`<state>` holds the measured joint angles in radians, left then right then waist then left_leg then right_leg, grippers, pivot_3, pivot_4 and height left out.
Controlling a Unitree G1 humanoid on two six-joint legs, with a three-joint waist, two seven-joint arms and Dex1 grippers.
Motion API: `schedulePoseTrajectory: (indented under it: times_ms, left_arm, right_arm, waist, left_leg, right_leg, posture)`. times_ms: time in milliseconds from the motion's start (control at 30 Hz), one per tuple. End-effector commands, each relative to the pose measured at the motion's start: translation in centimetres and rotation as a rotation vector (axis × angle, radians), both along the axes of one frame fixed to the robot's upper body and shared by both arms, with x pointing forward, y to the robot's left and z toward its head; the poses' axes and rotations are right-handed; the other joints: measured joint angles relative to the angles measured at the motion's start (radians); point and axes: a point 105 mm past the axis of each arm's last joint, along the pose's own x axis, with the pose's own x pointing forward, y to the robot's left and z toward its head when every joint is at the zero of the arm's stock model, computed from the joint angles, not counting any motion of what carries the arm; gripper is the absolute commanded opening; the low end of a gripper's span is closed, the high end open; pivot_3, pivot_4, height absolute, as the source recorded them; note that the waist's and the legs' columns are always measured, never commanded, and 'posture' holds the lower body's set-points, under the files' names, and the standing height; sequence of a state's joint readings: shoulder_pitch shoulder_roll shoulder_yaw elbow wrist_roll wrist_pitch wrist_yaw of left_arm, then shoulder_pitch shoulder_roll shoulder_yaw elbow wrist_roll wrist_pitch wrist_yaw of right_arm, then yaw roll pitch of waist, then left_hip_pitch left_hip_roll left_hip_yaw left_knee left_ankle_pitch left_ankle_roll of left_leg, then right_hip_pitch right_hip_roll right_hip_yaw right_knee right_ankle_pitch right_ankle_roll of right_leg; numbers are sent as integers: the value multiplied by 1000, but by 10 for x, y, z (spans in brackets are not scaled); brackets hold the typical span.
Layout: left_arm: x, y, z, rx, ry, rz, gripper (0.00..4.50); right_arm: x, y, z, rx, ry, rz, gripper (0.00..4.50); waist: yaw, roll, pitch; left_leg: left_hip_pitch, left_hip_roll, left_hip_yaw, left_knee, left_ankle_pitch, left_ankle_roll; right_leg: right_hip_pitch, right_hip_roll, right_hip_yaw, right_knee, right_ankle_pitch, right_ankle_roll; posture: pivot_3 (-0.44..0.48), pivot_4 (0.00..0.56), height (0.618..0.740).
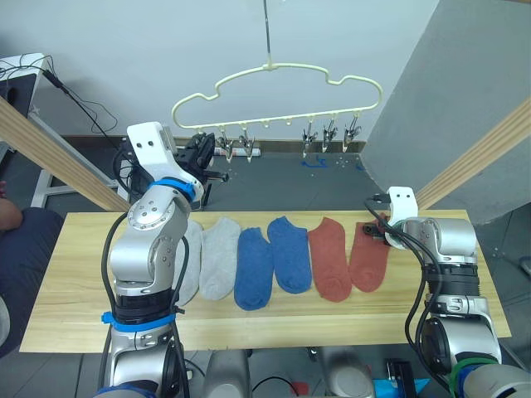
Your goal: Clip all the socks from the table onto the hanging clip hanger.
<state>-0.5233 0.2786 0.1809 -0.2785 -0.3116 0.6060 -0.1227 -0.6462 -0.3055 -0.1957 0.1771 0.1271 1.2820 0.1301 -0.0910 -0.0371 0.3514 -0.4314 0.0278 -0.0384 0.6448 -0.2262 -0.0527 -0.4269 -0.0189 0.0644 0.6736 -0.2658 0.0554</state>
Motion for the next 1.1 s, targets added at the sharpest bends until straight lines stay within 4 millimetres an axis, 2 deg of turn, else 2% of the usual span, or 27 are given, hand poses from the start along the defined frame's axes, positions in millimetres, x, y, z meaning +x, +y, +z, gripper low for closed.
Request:
schedulePoseTrajectory:
  times_ms: [33, 200, 233, 367, 533, 633, 767, 1000, 1100]
  left_arm:
    - [-5, -1, 4, 6, -25, 1, 272]
    - [-5, -1, 4, 6, -21, -2, 272]
    - [-5, -1, 4, 6, -20, -3, 272]
    - [-5, 2, 4, -1, -12, -6, 272]
    - [-9, -1, 5, -41, 33, -91, 272]
    - [-10, 3, 9, -46, 43, -111, 272]
    - [-9, 8, 11, -69, 84, -144, 272]
    - [-10, 13, 14, -50, 100, -170, 272]
    - [-10, 14, 17, -55, 108, -179, 272]
  right_arm:
    - [-5, -7, -4, -7, 18, -21, 2104]
    - [-5, -10, -3, -44, 8, -7, 222]
    - [-5, -11, -3, -55, 4, 0, 24]
    - [-6, -10, 8, -104, -31, 74, 24]
    - [-12, 4, 32, -150, -123, 281, 24]
    - [-21, 22, 47, -149, -180, 450, 24]
    - [-34, 55, 75, -51, -260, 632, 24]
    - [-37, 112, 104, 57, -363, 772, 24]
    - [-39, 139, 109, 101, -384, 810, 24]
  waist:
    - [0, 0, 0]
    - [0, 0, 0]
    - [1, 0, 0]
    - [1, 0, 0]
    - [-4, 3, 2]
    - [-9, 3, 3]
    - [-15, 3, 4]
    - [-17, 4, 7]
    - [-17, 4, 8]
  left_leg:
    - [0, 0, 0, 0, 0, 0]
    - [0, 0, 0, 0, 0, 0]
    - [0, 0, 0, 0, 0, 0]
    - [0, 0, 0, 0, 0, 0]
    - [0, 0, 1, 0, 0, 0]
    - [0, 0, 0, -1, 0, 0]
    - [0, 0, 0, 0, 0, 0]
    - [0, 0, -1, 0, 0, 0]
    - [0, 1, -1, -1, 0, 0]
  right_leg:
    - [0, 0, 0, 0, 0, 0]
    - [0, 0, 0, 0, 0, 0]
    - [0, 0, 0, 0, 0, 0]
    - [0, 0, 0, 0, 0, 0]
    - [0, 0, 1, -1, 0, 1]
    - [0, 0, 0, -1, -1, 2]
    - [0, 1, 0, -1, -2, 3]
    - [0, 1, 0, -1, -1, 2]
    - [-1, 1, -1, -1, 0, 0]
  posture:
    - [-147, 375, 740]
    - [-151, 377, 740]
    - [-151, 377, 740]
    - [-152, 380, 740]
    - [-154, 378, 740]
    - [-163, 377, 740]
    - [-168, 381, 740]
    - [-160, 382, 740]
    - [-155, 382, 740]
